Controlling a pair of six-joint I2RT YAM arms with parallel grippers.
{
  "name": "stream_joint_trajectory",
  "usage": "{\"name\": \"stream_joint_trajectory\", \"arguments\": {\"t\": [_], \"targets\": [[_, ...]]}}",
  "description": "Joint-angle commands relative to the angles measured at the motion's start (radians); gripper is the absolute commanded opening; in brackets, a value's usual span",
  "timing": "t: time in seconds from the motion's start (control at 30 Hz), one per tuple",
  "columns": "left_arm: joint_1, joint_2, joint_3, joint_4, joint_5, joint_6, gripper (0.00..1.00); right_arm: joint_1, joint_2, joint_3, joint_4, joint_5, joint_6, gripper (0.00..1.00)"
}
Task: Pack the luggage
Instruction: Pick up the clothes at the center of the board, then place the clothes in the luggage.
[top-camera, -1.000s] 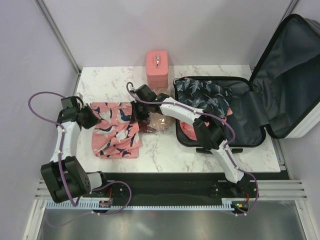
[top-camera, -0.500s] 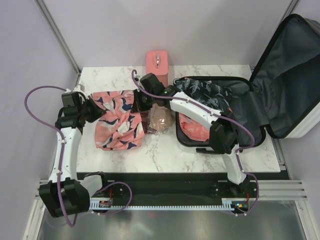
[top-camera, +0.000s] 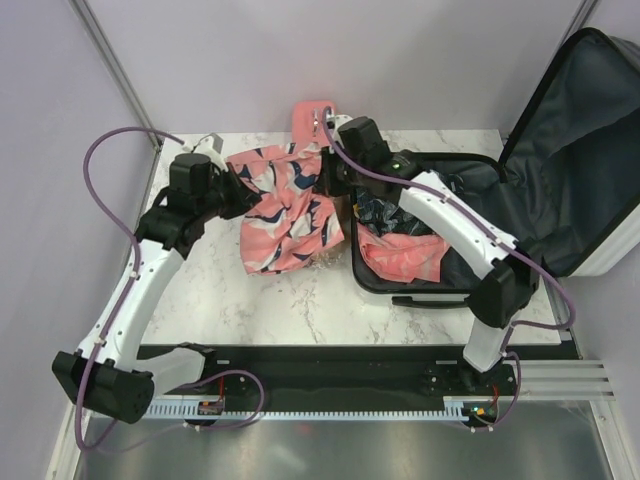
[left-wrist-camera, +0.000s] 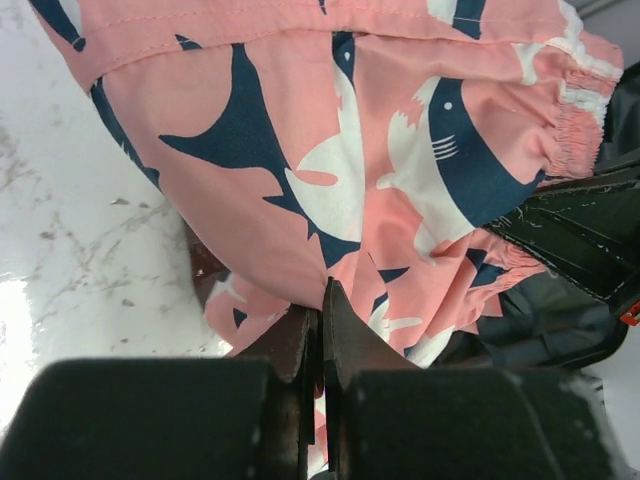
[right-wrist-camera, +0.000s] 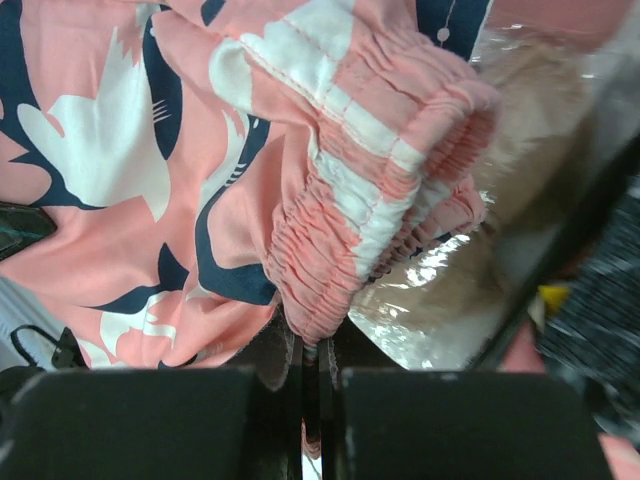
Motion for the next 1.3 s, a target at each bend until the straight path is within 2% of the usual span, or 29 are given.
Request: {"name": "stream_joint_trajectory", "arguments": {"t": [0.0, 0.3, 0.7, 1.0, 1.1, 1.27], "targets": [[-0.081, 0.042, 0.081, 0.012, -0.068, -0.055, 0.02, -0.029, -0.114, -0.038, -0.032, 0.072, -0.041, 0.0], [-0.258, 0.162, 0.234, 0.001, -0.134, -0.073, 0.02, -0.104, -0.277, -0.162, -0.071, 0.161, -0.047, 0.0], [-0.454, 0.36, 0.495, -0.011, -0.177, -0.063, 0.02, -0.219, -0.415, -0.11, -0.216, 0.27, -0.102, 0.0], [-0.58, 0.521, 0.662, -0.011, -0.154, -0.072, 0.02, -0.328, -0.509, -0.098, -0.325, 0.373, -0.175, 0.0], [-0.591, 0.576, 0.685, -0.008, -0.142, -0.082, 0.02, -0.418, -0.534, -0.165, -0.318, 0.316, -0.196, 0.0], [-0.588, 0.647, 0.716, -0.007, -0.169, -0.055, 0.02, -0.49, -0.538, -0.275, -0.209, 0.249, -0.182, 0.0]]}}
